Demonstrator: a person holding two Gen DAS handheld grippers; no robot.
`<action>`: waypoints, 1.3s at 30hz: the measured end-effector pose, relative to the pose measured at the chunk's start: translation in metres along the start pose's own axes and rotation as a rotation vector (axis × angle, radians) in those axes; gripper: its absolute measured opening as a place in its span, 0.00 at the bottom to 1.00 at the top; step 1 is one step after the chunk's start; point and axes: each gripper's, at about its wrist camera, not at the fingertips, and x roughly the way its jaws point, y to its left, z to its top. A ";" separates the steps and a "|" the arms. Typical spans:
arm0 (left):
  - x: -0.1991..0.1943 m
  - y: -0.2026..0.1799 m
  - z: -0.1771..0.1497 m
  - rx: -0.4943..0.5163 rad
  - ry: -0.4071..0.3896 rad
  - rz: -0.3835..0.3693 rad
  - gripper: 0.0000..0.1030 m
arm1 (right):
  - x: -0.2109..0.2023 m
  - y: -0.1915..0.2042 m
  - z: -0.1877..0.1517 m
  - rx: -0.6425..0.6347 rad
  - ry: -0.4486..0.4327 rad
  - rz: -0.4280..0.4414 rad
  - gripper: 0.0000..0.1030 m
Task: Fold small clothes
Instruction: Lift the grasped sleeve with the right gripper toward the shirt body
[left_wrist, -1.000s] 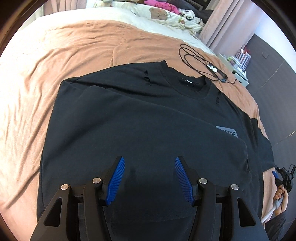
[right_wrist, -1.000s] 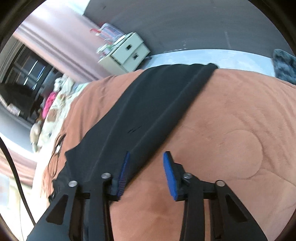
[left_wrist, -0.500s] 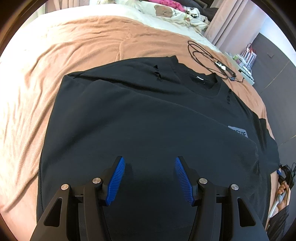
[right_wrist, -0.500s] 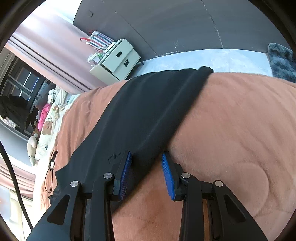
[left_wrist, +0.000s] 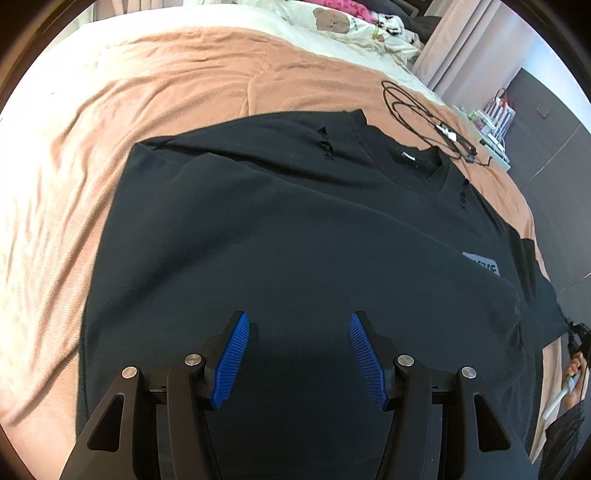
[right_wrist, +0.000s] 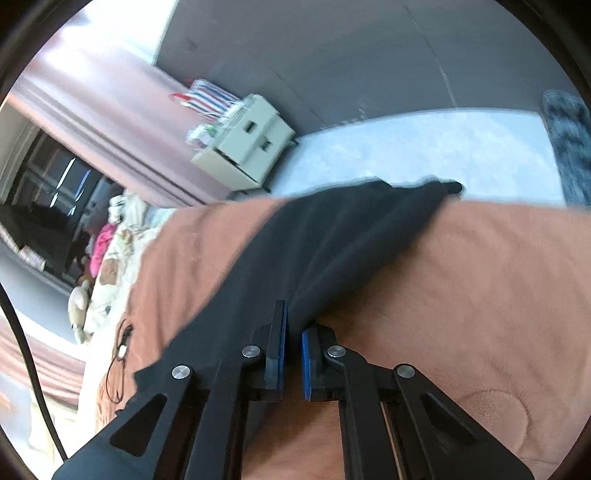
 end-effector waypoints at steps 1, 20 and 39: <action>-0.002 0.002 0.001 -0.004 -0.003 -0.002 0.57 | -0.008 0.009 0.002 -0.023 -0.009 0.015 0.03; -0.056 0.034 -0.001 -0.063 -0.067 -0.055 0.57 | -0.132 0.194 -0.033 -0.380 -0.006 0.309 0.03; -0.081 0.075 -0.011 -0.112 -0.095 -0.076 0.57 | -0.071 0.268 -0.072 -0.565 0.245 0.469 0.03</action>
